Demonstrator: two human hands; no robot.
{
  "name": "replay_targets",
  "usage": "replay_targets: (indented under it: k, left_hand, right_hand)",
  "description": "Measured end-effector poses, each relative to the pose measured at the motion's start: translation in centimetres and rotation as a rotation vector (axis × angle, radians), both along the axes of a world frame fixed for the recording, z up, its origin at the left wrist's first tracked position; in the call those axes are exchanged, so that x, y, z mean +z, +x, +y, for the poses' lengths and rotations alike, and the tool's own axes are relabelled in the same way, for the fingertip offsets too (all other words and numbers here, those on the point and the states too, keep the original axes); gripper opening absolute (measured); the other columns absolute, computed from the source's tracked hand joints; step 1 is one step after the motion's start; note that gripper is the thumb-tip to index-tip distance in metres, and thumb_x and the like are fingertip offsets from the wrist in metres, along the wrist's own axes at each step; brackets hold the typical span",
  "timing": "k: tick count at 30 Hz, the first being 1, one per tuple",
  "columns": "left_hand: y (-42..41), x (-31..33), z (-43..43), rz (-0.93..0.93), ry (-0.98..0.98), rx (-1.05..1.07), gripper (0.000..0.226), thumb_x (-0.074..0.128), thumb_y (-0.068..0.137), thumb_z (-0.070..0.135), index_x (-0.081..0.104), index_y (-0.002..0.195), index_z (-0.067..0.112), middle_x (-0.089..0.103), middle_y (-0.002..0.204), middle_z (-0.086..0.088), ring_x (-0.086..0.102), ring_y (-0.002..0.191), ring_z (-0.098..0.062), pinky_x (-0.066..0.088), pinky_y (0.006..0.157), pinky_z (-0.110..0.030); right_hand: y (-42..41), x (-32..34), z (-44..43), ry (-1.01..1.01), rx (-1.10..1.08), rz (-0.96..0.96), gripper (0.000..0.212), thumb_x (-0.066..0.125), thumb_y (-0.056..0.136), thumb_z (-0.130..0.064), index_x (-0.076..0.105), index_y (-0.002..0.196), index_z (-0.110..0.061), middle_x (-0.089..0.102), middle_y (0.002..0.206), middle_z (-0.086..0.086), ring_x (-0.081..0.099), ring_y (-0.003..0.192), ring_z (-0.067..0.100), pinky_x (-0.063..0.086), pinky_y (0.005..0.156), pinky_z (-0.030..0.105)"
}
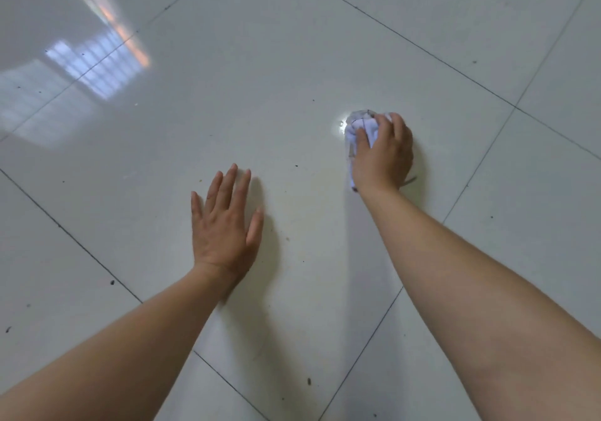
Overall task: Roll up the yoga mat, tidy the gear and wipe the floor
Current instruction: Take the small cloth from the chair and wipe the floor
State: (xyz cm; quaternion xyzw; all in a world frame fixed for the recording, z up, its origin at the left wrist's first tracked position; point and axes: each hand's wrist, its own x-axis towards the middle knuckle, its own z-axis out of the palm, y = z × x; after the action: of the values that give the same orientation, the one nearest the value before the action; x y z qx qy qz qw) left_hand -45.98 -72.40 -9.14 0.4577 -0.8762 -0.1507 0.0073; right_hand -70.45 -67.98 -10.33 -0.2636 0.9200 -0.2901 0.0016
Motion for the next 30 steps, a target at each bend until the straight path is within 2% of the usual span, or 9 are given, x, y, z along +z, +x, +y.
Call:
replay_targets:
  k: [3,6,9,12,14,18,22,26,30]
  left_hand:
    - [0.2,-0.3,-0.2,-0.016,-0.011,0.008,0.067,0.016,0.087,0.054,0.009,0.148,0.028,0.005,0.157,0.007,-0.003,0.144,-0.011,-0.004,0.116,-0.04]
    - [0.1,-0.4,-0.4,-0.026,-0.016,0.017,0.066,0.019,0.088,0.055,0.012,0.148,0.028,0.009,0.157,0.007,0.001,0.144,-0.012,-0.002,0.116,-0.04]
    - [0.2,-0.4,-0.4,-0.024,-0.012,0.017,0.066,0.02,0.088,0.055,0.014,0.147,0.027,0.011,0.156,0.006,0.003,0.144,-0.014,0.0,0.116,-0.04]
    - [0.2,-0.4,-0.6,-0.03,-0.008,0.005,0.068,0.02,0.087,0.056,0.015,0.147,0.026,0.012,0.156,0.004,0.004,0.143,-0.015,-0.001,0.116,-0.04]
    - [0.2,-0.4,-0.6,-0.032,-0.006,-0.002,0.069,0.019,0.086,0.056,0.015,0.147,0.025,0.011,0.156,0.004,0.003,0.143,-0.016,-0.003,0.115,-0.04]
    - [0.1,-0.2,-0.7,-0.019,0.01,-0.006,0.065,0.023,0.09,0.053,0.013,0.148,0.025,0.008,0.157,0.004,-0.001,0.143,-0.015,-0.006,0.114,-0.039]
    - [0.3,0.2,-0.7,-0.033,0.066,-0.021,0.064,0.025,0.093,0.051,0.004,0.148,0.025,-0.002,0.157,0.005,-0.009,0.143,-0.013,-0.009,0.114,-0.039]
    - [1.0,1.2,-1.7,0.016,0.139,-0.072,0.063,0.026,0.096,0.048,0.004,0.148,0.022,0.001,0.157,0.003,-0.005,0.144,-0.015,-0.005,0.114,-0.041]
    - [7.4,2.4,-4.1,0.047,0.069,-0.056,0.057,0.025,0.098,0.043,0.009,0.148,0.023,0.005,0.157,0.005,0.0,0.144,-0.015,-0.002,0.114,-0.041]
  right_hand:
    - [-0.4,0.1,-1.6,0.019,0.012,-0.008,0.039,0.052,0.091,-0.033,0.057,0.121,-0.01,0.047,0.138,0.007,0.039,0.129,0.026,0.029,0.101,0.033]
    - [1.0,0.1,-1.6,-0.027,0.316,0.045,0.035,0.054,0.089,-0.032,0.061,0.115,-0.009,0.056,0.126,0.01,0.049,0.118,0.031,0.032,0.098,0.032]
    - [0.8,-0.1,0.5,0.01,0.602,0.054,0.034,0.055,0.086,-0.024,0.061,0.117,-0.01,0.057,0.125,0.011,0.05,0.116,0.029,0.03,0.099,0.028]
    - [0.6,-0.1,1.5,-0.026,0.406,0.03,0.032,0.055,0.089,-0.027,0.06,0.114,-0.008,0.057,0.124,0.008,0.051,0.114,0.027,0.032,0.097,0.026]
    - [2.5,-0.1,1.6,-0.035,0.277,0.01,0.032,0.056,0.089,-0.028,0.06,0.113,-0.008,0.057,0.124,0.007,0.051,0.113,0.027,0.037,0.096,0.031]
    - [6.6,-0.1,4.7,0.013,0.487,0.044,0.03,0.054,0.09,-0.027,0.06,0.116,-0.012,0.057,0.124,0.007,0.049,0.116,0.024,0.036,0.1,0.033]
    - [8.4,1.2,7.7,0.061,0.338,-0.047,0.032,0.052,0.09,-0.031,0.062,0.115,-0.013,0.056,0.126,0.005,0.049,0.118,0.024,0.028,0.099,0.022]
    - [11.9,3.2,6.1,0.063,0.359,-0.055,0.038,0.047,0.089,-0.039,0.063,0.115,-0.015,0.056,0.127,0.002,0.048,0.118,0.022,0.028,0.094,0.02]
    - [18.1,4.3,1.5,-0.051,0.387,-0.081,0.046,0.039,0.088,-0.046,0.061,0.116,-0.016,0.055,0.128,0.0,0.048,0.118,0.021,0.031,0.096,0.024]
